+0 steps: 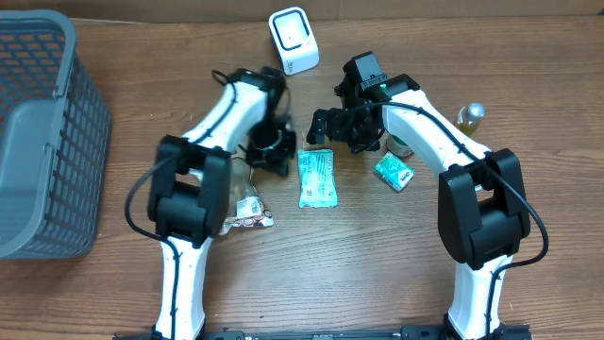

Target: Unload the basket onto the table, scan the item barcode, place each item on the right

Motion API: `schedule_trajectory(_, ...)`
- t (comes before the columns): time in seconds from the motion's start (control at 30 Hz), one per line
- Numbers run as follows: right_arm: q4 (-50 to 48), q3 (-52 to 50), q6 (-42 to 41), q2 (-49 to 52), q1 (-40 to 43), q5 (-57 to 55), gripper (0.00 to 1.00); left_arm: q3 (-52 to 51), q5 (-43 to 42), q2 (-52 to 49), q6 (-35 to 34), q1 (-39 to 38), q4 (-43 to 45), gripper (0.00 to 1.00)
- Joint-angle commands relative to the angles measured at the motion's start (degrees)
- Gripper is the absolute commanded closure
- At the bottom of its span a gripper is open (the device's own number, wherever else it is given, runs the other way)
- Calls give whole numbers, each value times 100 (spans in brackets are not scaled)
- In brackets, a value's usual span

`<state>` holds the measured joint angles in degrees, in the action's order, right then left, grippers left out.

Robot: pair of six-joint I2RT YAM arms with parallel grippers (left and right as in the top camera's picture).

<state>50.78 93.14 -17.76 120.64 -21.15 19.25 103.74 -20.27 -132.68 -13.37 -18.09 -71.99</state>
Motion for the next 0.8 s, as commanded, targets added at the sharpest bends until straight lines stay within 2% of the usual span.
schedule_trajectory(0.0,-20,-20,24,2,-44,31,0,122,-330,-28,39,428,39,96)
schedule_trajectory(0.1,-20,-20,24,2,-44,31,0,122,-455,-28,74,542,138,96)
schedule_trajectory(0.23,-20,-20,24,2,-44,31,0,122,-483,-28,70,579,223,88)
schedule_trajectory(0.27,-20,-20,24,2,-44,31,0,122,-483,-28,70,579,223,96)
schedule_trajectory(0.57,46,-20,2,2,-44,39,0,120,-680,-28,35,498,308,96)
schedule_trajectory(0.77,693,-20,197,4,-24,33,0,120,-656,-28,-42,306,382,96)
